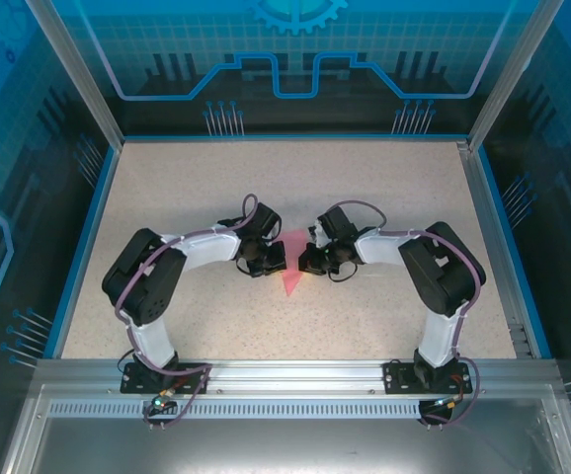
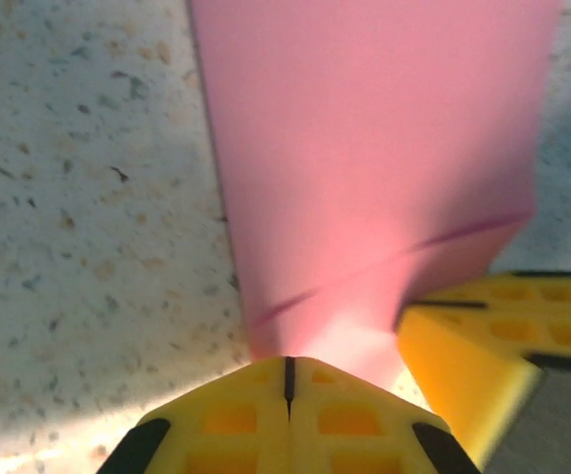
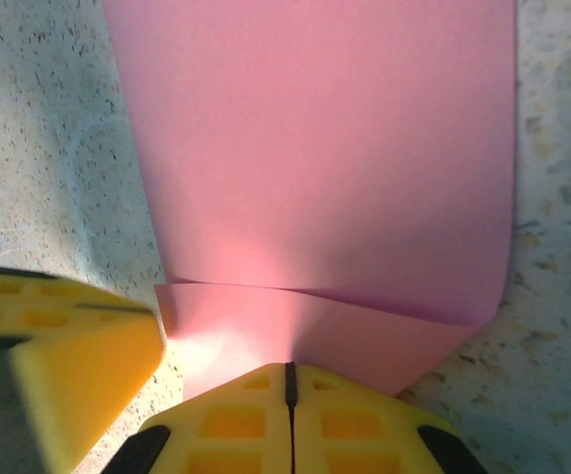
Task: Fold a paper plane with a square sheet of paper (pick it up from the middle)
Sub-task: Third fold the triangle at the center of the table.
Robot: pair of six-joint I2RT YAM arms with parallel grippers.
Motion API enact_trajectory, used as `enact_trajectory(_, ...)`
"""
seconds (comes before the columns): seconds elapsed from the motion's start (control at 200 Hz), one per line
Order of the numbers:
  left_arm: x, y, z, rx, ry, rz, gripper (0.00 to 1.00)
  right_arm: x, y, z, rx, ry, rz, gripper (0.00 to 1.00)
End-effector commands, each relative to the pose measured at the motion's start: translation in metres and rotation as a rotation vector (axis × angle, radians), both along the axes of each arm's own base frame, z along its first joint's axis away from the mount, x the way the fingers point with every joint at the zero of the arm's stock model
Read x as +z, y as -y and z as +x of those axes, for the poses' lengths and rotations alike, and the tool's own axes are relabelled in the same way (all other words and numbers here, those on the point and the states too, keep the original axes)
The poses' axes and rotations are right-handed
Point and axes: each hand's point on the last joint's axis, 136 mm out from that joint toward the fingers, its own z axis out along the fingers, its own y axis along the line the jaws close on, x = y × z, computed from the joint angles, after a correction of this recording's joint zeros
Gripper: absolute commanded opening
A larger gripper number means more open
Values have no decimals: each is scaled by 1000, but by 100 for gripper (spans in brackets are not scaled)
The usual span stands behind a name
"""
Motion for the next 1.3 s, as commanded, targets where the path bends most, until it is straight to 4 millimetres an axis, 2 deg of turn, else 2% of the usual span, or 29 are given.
enact_trajectory(0.0, 29, 3, -6, -27, 67, -37, 4, -16, -4, -19, 10, -68, -19, 6)
enact_trajectory(0.085, 33, 9, -16, -28, 63, -97, 6, -17, -4, -20, 0, -73, -22, 6)
enact_trajectory(0.28, 20, 24, -41, -42, 3, -189, 4, -16, -5, -20, -7, -70, -22, 5)
enact_trajectory(0.57, -3, 32, -49, -50, -60, -178, 0, 0, -9, -15, 4, -28, 7, 6)
enact_trajectory(1.01, -33, 3, -60, -6, -105, -21, 0, 24, -17, -14, 54, 63, 74, 10)
enact_trajectory(1.295, -41, -3, -67, 3, -122, 19, 0, 9, -24, -31, 97, 32, 45, 10)
